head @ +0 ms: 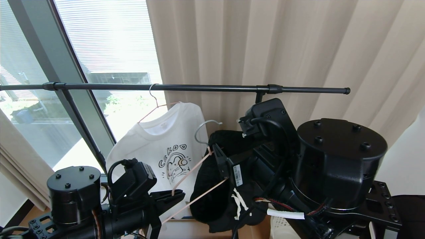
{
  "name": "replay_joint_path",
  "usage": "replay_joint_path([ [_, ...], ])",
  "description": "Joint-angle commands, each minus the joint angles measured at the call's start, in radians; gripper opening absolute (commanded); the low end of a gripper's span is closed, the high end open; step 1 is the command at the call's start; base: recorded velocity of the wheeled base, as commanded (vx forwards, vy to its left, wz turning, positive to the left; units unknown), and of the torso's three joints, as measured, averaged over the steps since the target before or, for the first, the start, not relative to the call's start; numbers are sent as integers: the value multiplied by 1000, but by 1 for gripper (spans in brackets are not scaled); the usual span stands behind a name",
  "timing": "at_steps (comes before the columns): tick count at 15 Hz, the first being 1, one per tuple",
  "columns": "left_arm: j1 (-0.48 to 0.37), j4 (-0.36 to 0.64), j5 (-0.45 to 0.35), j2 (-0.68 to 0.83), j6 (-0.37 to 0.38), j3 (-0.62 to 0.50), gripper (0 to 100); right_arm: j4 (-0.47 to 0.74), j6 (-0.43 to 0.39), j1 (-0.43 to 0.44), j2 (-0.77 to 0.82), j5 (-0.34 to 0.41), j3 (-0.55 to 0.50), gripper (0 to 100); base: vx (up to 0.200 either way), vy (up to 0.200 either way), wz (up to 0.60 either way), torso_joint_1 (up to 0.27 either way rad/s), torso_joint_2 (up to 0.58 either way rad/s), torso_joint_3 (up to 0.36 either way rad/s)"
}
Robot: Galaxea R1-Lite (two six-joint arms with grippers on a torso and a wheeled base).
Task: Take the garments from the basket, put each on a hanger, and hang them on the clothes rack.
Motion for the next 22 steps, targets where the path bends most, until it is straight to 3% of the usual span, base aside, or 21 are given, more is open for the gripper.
replay_joint_path([
  [1, 6, -5, 0, 8, 0, -2, 0, -1, 0, 1, 0, 0, 2, 100, 0, 0, 0, 0, 0, 0],
  [13, 6, -34, -2, 8, -26, 3, 0, 7, -8, -2, -16, -6, 20, 100, 0, 0, 0, 0, 0, 0],
  [15, 6, -34, -2, 8, -26, 3, 0, 33, -101, -33, -86, -2, 83, 100, 0, 0, 0, 0, 0, 0],
  [18, 5, -34, -2, 6, -31, 7, 0, 79, -166, -51, -143, 8, 150, 100, 0, 0, 0, 0, 0, 0],
  [21, 3, -36, -2, 6, -32, 9, 0, 99, -140, -59, -123, 12, 167, 100, 0, 0, 0, 0, 0, 0],
  [22, 2, -36, -2, 5, -37, 9, 0, 99, -92, -76, -74, 12, 164, 100, 0, 0, 0, 0, 0, 0],
])
